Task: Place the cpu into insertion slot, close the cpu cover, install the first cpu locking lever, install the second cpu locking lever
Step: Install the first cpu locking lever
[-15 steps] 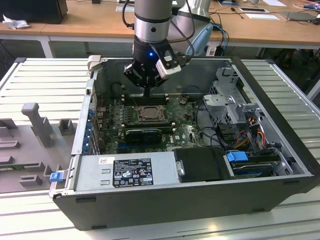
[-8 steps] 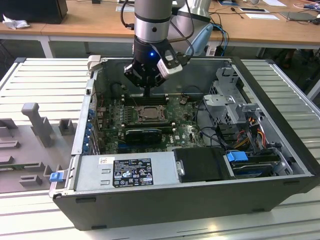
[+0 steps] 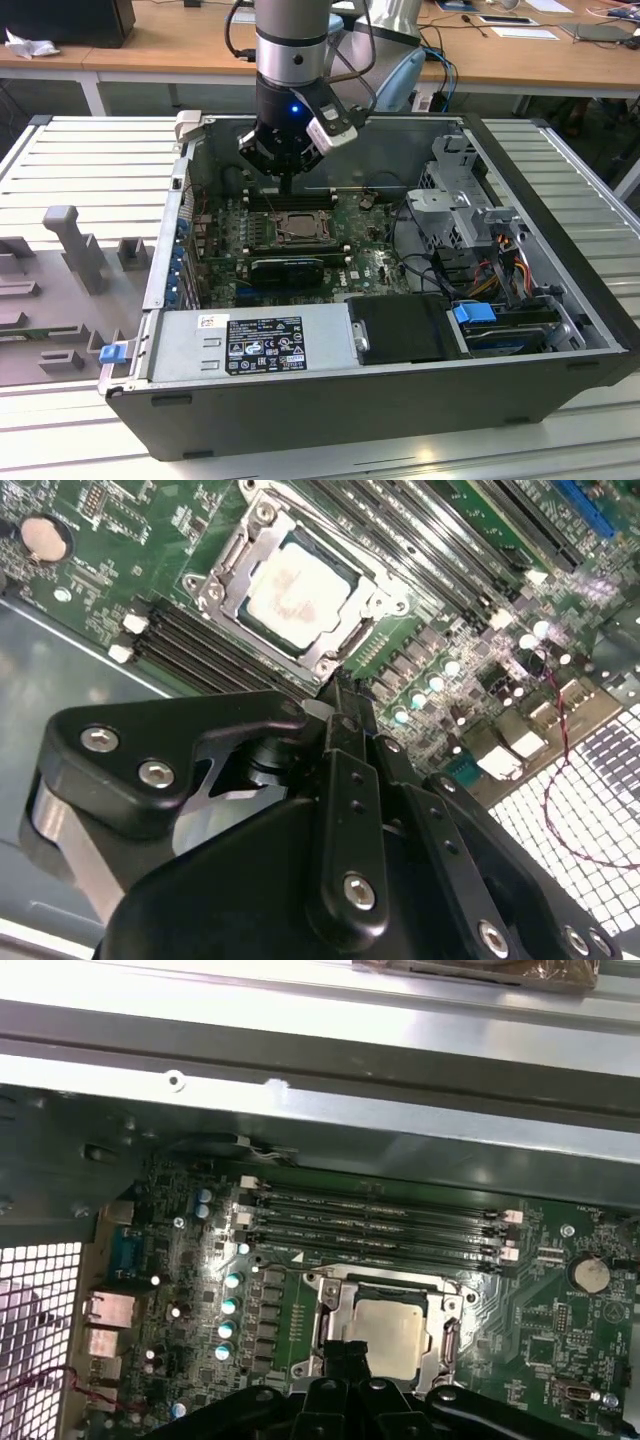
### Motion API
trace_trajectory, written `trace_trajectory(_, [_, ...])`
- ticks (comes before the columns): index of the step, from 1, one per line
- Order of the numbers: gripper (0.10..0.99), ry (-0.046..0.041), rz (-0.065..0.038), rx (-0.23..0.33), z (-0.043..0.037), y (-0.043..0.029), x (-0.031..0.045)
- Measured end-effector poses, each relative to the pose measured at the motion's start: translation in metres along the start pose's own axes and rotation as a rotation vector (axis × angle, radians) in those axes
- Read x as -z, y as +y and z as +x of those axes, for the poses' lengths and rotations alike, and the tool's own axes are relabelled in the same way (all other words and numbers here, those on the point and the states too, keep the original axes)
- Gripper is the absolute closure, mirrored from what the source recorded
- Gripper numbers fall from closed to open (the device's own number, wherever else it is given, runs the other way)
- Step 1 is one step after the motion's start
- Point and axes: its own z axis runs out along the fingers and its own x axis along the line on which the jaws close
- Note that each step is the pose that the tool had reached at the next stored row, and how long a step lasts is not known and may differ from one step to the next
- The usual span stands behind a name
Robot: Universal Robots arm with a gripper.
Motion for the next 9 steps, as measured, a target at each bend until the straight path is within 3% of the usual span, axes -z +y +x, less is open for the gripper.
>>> trace_trajectory(5, [0.980, -0.0019, 0.000, -0.021, 0.0072, 0.0009, -0.0004])
trace_trajectory(9, [0.980, -0.0025, 0.000, -0.022, 0.0224, 0.0028, -0.0009])
